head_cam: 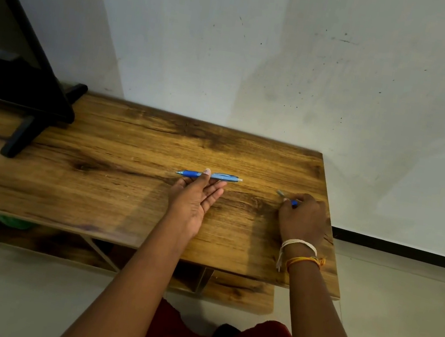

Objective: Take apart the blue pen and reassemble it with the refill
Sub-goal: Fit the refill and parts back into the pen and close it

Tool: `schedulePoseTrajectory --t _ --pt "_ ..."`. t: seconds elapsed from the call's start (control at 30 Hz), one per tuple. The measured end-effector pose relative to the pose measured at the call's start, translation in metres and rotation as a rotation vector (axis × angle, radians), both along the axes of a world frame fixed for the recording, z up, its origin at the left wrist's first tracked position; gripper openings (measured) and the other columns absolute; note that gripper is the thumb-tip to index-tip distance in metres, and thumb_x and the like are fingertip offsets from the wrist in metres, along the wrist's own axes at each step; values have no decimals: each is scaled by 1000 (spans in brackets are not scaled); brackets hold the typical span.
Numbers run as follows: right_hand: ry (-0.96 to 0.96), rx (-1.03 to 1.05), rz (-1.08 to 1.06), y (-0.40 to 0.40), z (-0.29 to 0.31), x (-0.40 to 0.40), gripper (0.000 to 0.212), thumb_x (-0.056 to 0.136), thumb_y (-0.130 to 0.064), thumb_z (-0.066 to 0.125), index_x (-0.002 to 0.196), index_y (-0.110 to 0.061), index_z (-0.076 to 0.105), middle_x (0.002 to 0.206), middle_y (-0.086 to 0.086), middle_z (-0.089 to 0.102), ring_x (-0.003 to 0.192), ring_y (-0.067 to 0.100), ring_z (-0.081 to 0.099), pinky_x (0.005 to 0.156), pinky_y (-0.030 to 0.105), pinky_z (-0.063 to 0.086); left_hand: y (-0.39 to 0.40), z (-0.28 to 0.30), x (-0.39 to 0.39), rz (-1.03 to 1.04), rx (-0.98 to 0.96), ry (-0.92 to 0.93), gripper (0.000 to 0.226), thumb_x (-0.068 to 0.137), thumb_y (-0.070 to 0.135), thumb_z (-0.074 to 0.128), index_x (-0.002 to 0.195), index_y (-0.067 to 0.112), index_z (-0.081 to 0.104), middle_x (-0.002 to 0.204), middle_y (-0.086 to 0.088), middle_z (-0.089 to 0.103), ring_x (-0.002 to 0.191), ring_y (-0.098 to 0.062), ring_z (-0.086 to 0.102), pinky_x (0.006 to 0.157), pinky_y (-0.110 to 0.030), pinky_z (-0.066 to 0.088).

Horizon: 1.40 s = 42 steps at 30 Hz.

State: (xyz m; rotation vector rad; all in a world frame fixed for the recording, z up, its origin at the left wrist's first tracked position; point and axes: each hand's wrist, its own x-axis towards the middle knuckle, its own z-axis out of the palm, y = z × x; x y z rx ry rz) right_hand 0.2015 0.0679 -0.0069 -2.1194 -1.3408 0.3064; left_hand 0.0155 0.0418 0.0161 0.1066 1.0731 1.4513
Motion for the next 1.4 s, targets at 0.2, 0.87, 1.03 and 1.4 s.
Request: schedulePoseTrajectory --t 0.2,0.87,1.03,1.4 --pt "19 48 83 5 -7 -7 25 88 -30 65 108 -15 71 110 13 53 101 31 56 81 34 46 -1 1 -2 0 2 -1 39 89 11 63 123 -5 53 88 -17 71 67 -16 74 60 -24 60" --pt "676 219 543 -1 10 -44 14 79 -7 74 87 -17 76 83 -5 75 76 5 70 70 18 54 2 -7 -6 65 -4 16 39 89 11 64 123 -5 54 84 -15 73 71 -18 75 59 -24 59" --pt "662 211 575 -3 11 -49 13 79 -6 74 90 -13 76 87 -1 75 81 7 70 75 21 55 2 -8 -9 51 7 34 39 89 10 64 124 -5 53 89 -17 72 71 -18 74 58 -23 59" --pt "640 215 570 -6 13 -51 12 80 -9 74 90 -15 76 86 -1 75 80 12 71 75 27 57 1 -7 -10 28 10 40 37 90 8 62 123 -3 52 95 -19 71 74 -18 75 60 -24 59"
